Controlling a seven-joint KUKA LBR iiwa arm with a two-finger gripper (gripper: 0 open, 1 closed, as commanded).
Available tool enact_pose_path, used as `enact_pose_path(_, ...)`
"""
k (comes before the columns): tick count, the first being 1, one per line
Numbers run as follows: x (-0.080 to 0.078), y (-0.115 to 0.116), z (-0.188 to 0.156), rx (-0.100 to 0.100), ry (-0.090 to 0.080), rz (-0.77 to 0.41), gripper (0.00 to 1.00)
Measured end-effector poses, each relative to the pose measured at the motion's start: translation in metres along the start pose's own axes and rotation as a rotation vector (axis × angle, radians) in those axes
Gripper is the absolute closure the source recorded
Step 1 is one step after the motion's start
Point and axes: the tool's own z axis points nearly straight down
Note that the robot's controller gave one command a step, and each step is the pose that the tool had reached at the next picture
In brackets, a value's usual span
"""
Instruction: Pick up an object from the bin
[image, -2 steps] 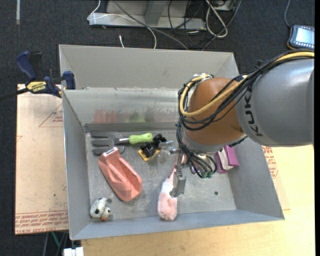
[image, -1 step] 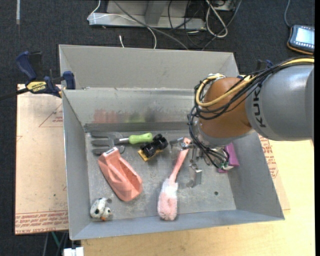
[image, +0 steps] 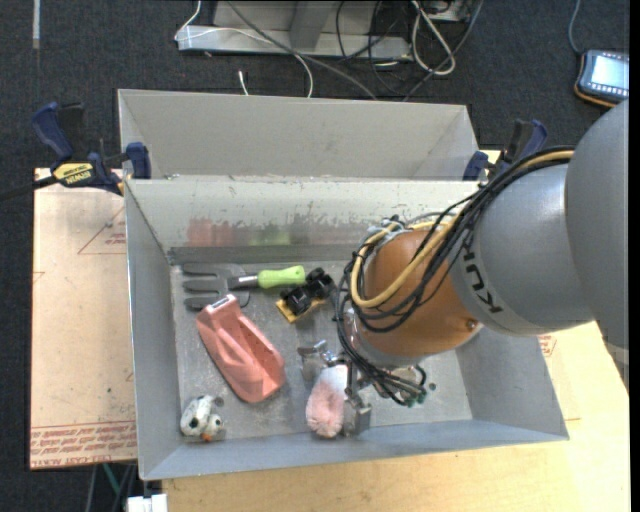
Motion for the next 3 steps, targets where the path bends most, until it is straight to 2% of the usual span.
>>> enact_pose_path(1,-0.058,-0.083,0.016,0.006,-0.003,-0.127,1.00)
enact_pose_path(2,-0.058,-0.083,0.016,0.006,-0.003,-0.127,1.00)
enact_pose_path(3,-0.096,-0.015,-0.011,0.005,-0.009,-0.194,1.00)
